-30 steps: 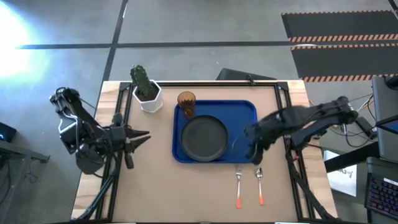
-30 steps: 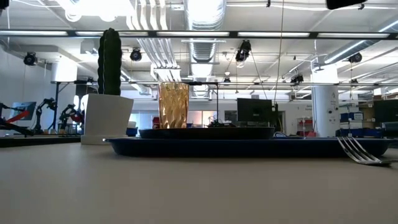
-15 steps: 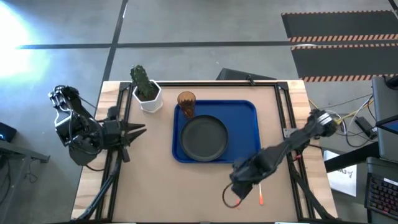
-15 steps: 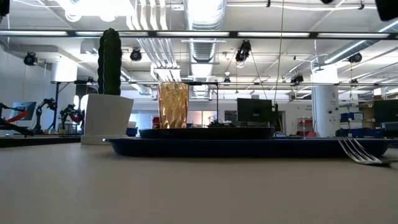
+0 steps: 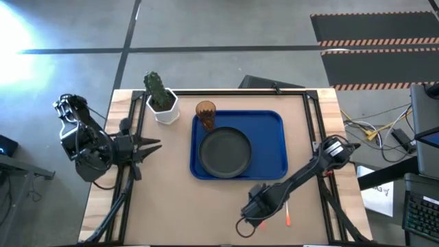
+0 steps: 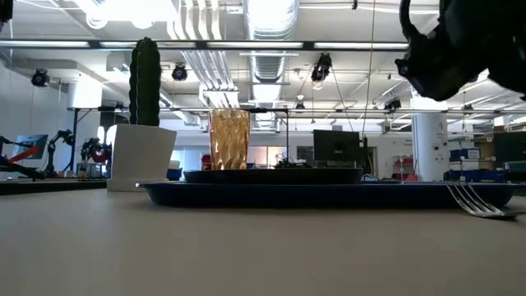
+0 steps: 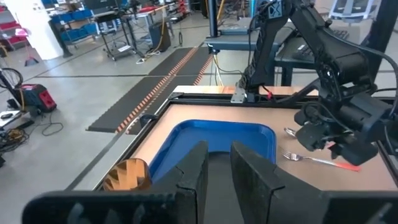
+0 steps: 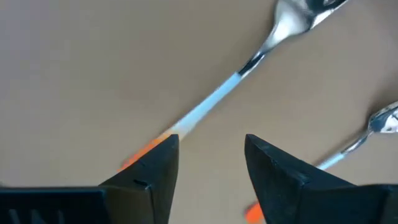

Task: Pick and place plate/cup/fork/spoon on tray
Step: Put the orange fork on the blue tray

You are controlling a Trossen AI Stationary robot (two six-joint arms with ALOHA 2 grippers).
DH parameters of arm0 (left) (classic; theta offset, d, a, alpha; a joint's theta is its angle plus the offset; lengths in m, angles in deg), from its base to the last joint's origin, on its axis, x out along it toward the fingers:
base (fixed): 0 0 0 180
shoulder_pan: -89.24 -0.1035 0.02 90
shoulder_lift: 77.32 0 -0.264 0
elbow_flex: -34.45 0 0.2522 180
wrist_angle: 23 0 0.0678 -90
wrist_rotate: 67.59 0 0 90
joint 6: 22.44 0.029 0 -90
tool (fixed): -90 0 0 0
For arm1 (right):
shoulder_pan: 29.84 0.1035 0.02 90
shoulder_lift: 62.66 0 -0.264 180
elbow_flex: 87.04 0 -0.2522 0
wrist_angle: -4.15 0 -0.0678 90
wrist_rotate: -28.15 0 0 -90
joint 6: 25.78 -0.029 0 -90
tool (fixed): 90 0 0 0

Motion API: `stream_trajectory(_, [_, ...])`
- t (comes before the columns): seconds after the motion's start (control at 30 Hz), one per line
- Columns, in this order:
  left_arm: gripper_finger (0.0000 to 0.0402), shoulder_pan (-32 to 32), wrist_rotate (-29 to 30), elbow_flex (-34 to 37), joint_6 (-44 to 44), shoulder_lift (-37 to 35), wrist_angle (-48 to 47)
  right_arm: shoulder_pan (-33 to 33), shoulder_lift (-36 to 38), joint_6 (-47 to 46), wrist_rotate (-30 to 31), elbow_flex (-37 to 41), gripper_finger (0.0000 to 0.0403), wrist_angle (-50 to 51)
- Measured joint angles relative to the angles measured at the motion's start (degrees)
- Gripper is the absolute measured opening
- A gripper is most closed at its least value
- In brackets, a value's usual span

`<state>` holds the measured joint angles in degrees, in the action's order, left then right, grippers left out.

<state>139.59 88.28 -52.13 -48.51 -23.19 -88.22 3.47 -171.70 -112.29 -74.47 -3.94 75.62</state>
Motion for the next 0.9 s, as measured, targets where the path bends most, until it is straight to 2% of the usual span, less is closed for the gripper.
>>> stream_trajectory(0.3, [0.0052, 0.0, -0.7, 0.1, 1.5, -1.6, 0.0, 1.7, 0.8, -16.2, 12.9, 0.0, 0.0212, -0.4])
stream_trajectory(0.9, [0.0052, 0.0, -0.7, 0.1, 3.0, -2.4, 0.0, 4.2, 0.3, -40.1, 15.8, 6.3, 0.0209, -7.6])
